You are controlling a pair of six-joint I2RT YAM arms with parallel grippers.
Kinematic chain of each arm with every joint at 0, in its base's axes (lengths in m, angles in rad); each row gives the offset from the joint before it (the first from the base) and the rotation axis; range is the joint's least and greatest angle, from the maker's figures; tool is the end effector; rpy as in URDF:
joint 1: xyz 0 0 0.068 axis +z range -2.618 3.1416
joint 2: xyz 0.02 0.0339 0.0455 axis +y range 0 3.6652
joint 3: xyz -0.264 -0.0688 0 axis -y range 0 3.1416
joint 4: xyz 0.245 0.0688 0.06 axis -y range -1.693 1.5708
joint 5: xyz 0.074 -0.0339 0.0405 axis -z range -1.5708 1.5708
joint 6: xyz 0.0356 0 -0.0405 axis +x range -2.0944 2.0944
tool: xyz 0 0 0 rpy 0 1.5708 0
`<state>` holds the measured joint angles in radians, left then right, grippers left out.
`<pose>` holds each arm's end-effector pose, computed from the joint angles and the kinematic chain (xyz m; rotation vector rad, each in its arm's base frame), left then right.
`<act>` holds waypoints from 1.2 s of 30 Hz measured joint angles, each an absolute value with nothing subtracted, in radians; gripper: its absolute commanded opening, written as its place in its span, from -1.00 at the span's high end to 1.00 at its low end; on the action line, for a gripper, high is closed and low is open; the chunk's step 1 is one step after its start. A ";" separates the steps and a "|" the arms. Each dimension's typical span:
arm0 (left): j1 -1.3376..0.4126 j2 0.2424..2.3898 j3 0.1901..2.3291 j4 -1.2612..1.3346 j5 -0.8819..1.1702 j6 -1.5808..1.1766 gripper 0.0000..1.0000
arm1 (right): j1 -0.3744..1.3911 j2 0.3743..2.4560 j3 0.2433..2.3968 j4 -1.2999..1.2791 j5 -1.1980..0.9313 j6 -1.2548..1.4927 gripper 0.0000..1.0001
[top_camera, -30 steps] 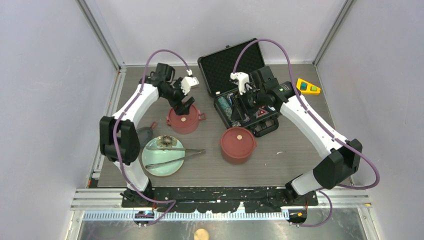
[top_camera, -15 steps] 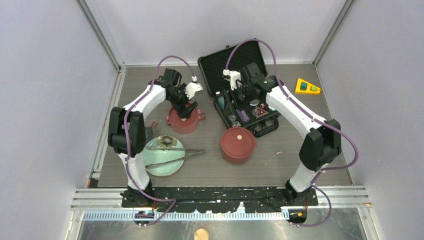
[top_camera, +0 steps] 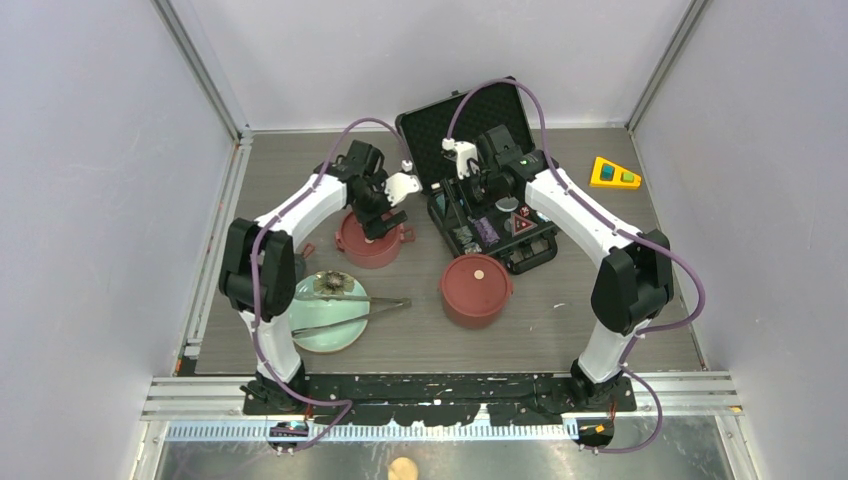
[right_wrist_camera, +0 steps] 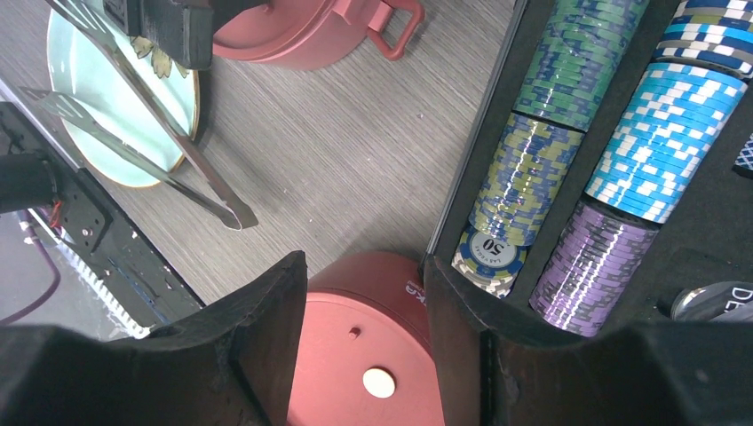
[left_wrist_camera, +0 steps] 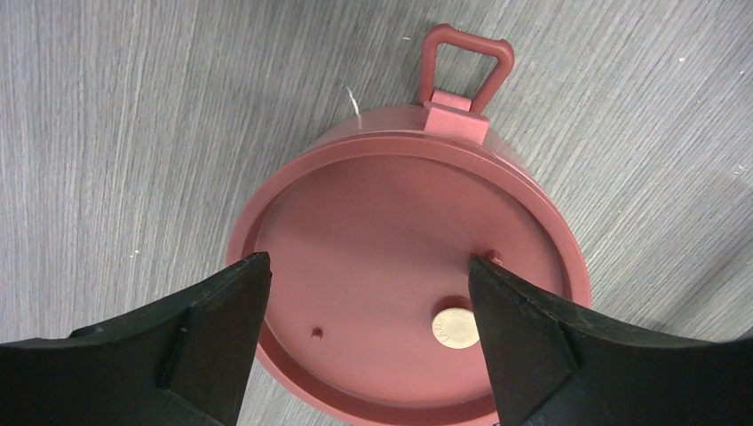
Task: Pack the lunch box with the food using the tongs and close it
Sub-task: Close the box lid on the packing box.
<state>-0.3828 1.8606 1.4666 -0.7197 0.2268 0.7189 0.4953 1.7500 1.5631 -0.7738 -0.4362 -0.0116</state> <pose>0.3613 -0.1541 0.2303 1.4458 2.2196 -0.1943 0.3270 0.1938 0.2996 -0.8132 2.4286 0.7424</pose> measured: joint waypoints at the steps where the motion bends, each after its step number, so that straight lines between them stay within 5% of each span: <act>1: -0.385 1.865 1.472 -0.725 0.225 0.719 -0.68 | 0.495 1.750 1.563 -0.773 -0.437 -0.012 -0.12; 6: -0.373 1.918 1.531 -0.781 0.264 0.715 -0.48 | 0.495 1.749 1.563 -0.774 -0.440 -0.011 -0.12; 25: -0.419 1.883 1.516 -0.772 0.125 0.709 -0.68 | 0.468 1.699 1.556 -0.783 -0.447 -0.012 -0.12; 36: -0.375 1.876 1.583 -0.890 0.315 0.661 -0.24 | 0.462 1.662 1.535 -0.793 -0.452 -0.013 -0.12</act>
<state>-0.3748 1.8763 1.5829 -0.8898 0.3149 0.6605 0.4622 1.6623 1.5352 -0.7933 -0.4522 -0.0128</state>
